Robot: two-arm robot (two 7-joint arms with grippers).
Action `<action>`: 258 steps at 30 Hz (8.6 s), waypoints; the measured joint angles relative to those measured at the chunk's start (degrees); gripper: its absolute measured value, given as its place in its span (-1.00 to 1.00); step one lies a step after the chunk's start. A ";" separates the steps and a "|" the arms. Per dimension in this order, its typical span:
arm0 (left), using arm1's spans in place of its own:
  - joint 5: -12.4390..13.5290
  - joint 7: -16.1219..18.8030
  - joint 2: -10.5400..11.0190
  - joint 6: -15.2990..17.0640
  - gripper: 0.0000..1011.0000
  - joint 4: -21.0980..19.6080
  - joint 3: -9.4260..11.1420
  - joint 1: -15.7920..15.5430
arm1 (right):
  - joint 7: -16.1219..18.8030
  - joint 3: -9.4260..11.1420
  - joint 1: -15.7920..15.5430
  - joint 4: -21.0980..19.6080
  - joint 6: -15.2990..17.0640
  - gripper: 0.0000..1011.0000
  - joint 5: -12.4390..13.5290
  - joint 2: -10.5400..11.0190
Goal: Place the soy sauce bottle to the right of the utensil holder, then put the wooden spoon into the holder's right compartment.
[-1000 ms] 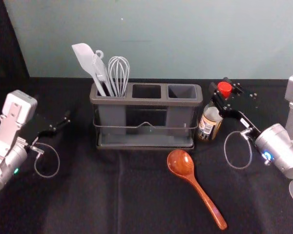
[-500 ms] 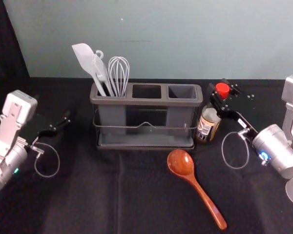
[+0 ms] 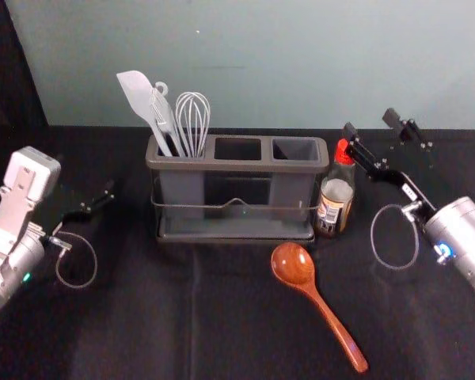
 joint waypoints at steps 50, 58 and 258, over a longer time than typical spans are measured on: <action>0.00 0.00 0.00 0.00 0.98 0.00 0.00 0.00 | -2.97 -6.61 -14.50 -9.35 3.04 0.98 -9.35 0.41; 0.00 0.00 0.00 0.00 0.98 0.00 0.00 0.00 | -2.92 -6.57 -14.50 -9.59 3.34 0.98 -9.27 0.54; 0.00 0.00 0.00 0.00 0.98 0.00 0.00 0.00 | 3.18 2.08 -19.38 -27.28 4.06 0.66 -14.80 -2.69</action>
